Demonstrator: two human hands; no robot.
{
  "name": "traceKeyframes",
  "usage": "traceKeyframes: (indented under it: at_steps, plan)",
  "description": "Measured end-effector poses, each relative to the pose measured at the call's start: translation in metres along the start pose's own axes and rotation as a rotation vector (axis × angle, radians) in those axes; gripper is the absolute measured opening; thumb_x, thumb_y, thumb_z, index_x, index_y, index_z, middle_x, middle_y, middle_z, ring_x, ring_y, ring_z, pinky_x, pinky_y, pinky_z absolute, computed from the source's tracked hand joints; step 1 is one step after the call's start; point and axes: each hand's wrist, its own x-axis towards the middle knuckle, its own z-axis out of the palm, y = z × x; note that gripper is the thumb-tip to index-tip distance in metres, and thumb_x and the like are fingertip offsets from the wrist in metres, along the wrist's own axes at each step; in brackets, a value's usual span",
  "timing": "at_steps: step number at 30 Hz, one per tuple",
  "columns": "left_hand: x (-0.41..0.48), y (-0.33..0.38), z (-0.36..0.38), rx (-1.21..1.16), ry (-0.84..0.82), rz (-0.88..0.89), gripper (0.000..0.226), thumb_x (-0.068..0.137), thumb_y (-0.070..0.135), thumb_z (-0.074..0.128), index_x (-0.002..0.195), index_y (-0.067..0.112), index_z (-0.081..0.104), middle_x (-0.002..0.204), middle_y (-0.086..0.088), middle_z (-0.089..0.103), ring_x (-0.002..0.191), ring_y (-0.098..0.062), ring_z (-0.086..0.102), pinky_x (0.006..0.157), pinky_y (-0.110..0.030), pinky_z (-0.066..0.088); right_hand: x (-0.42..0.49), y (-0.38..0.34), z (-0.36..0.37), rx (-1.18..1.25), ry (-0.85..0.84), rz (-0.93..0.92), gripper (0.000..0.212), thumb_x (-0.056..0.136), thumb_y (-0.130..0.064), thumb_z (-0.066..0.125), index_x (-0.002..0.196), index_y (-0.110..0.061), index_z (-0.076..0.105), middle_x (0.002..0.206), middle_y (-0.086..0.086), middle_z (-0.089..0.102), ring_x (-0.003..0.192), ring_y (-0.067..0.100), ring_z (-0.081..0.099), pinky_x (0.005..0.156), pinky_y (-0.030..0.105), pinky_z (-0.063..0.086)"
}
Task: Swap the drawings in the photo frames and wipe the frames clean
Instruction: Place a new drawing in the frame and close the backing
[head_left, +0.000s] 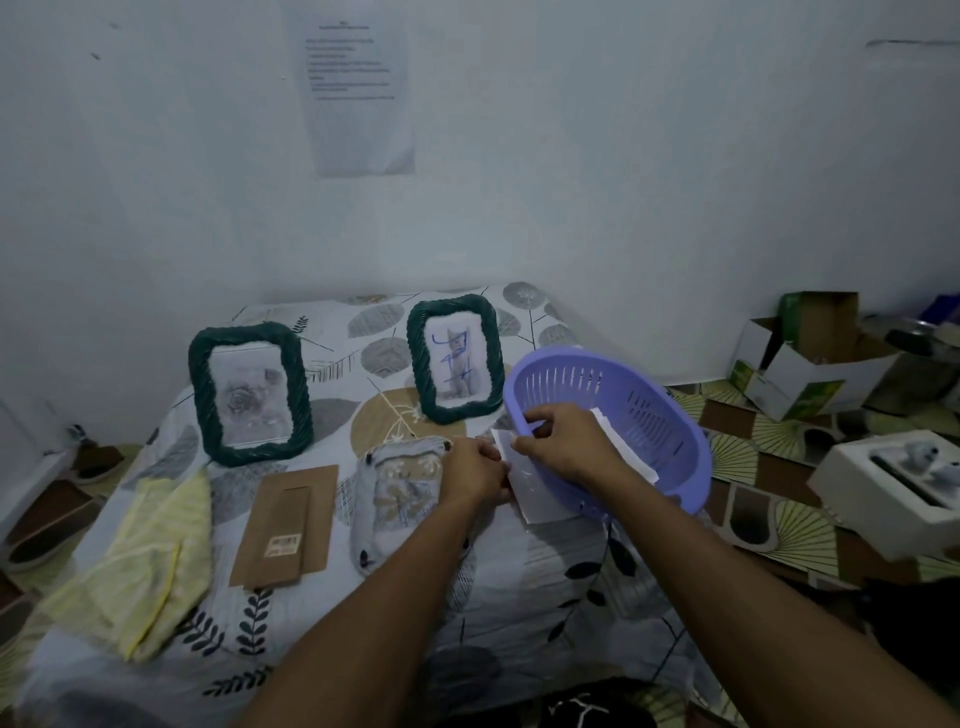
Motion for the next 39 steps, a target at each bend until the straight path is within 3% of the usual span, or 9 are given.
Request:
traceKeyframes:
  at_steps: [6,9,11,13,17,21,26,33,39]
  plan:
    - [0.01,-0.008,-0.017,0.108,0.013,0.083,0.014,0.085,-0.01,0.046,0.077,-0.003,0.056,0.065,-0.019,0.057,0.053,-0.029,0.056,0.055,-0.041,0.049,-0.001,0.001,0.008,0.0,-0.003,0.017,0.039,0.085,-0.033,0.069,0.121,-0.017,0.064,0.113,0.006,0.069,0.093,0.024,0.064,0.079,0.032,0.047]
    - [0.012,-0.007,-0.022,0.204,0.029,0.245,0.016,0.093,0.01,0.051,0.1,0.006,0.065,0.091,-0.018,0.068,0.079,-0.035,0.066,0.074,-0.049,0.057,0.003,0.002,0.008,0.024,0.015,0.017,0.023,0.092,-0.033,0.059,0.101,-0.015,0.071,0.097,0.007,0.07,0.085,0.024,0.062,0.074,0.033,0.045]
    - [0.0,0.008,-0.022,0.185,0.023,0.333,0.025,0.097,0.019,0.051,0.116,0.011,0.063,0.11,-0.012,0.067,0.097,-0.028,0.064,0.087,-0.048,0.054,0.009,0.003,0.003,0.085,0.026,0.086,0.033,0.096,-0.03,0.05,0.089,-0.004,0.069,0.088,0.017,0.069,0.081,0.034,0.064,0.071,0.044,0.052]
    - [-0.008,0.02,-0.019,0.16,-0.016,0.392,0.03,0.098,0.024,0.051,0.125,0.015,0.059,0.117,-0.003,0.063,0.104,-0.021,0.061,0.092,-0.044,0.052,0.018,0.009,-0.005,0.082,0.05,0.118,0.034,0.097,-0.025,0.047,0.092,0.003,0.067,0.091,0.024,0.069,0.084,0.039,0.066,0.076,0.048,0.055]
    - [-0.012,0.026,-0.011,0.272,-0.063,0.439,0.048,0.095,0.033,0.055,0.14,0.017,0.046,0.135,-0.003,0.053,0.113,-0.019,0.056,0.097,-0.042,0.048,0.034,0.026,-0.021,-0.183,0.015,0.063,0.026,0.096,-0.019,0.053,0.115,-0.009,0.067,0.112,0.011,0.069,0.1,0.027,0.063,0.088,0.037,0.05]
    - [-0.009,0.017,-0.008,0.366,-0.036,0.49,0.053,0.094,0.033,0.058,0.14,0.012,0.045,0.146,-0.005,0.043,0.124,-0.023,0.049,0.105,-0.045,0.041,0.045,0.049,-0.017,-0.408,-0.063,0.112,0.039,0.089,-0.032,0.063,0.119,-0.008,0.064,0.116,0.012,0.066,0.106,0.028,0.06,0.085,0.032,0.046]
    - [-0.003,0.012,-0.009,0.381,-0.008,0.546,0.052,0.092,0.036,0.06,0.137,0.013,0.049,0.145,-0.005,0.045,0.127,-0.024,0.047,0.105,-0.047,0.041,0.051,0.059,-0.007,-0.498,-0.067,0.139,0.036,0.077,-0.041,0.073,0.088,-0.007,0.07,0.089,0.01,0.068,0.085,0.026,0.062,0.069,0.03,0.045]
    - [-0.003,0.01,-0.006,0.349,0.026,0.547,0.052,0.091,0.035,0.062,0.137,0.014,0.049,0.144,-0.003,0.046,0.125,-0.023,0.048,0.104,-0.048,0.042,0.054,0.064,-0.003,-0.518,-0.024,0.132,0.016,0.076,-0.025,0.067,0.08,-0.01,0.066,0.079,0.009,0.063,0.077,0.026,0.061,0.066,0.03,0.049]
    - [-0.001,0.011,-0.008,0.348,0.012,0.548,0.051,0.091,0.035,0.062,0.137,0.014,0.049,0.142,-0.002,0.047,0.124,-0.021,0.048,0.105,-0.045,0.042,0.052,0.057,-0.015,-0.385,0.043,0.158,0.028,0.085,-0.018,0.056,0.059,-0.007,0.055,0.06,0.012,0.054,0.064,0.03,0.057,0.061,0.034,0.046]
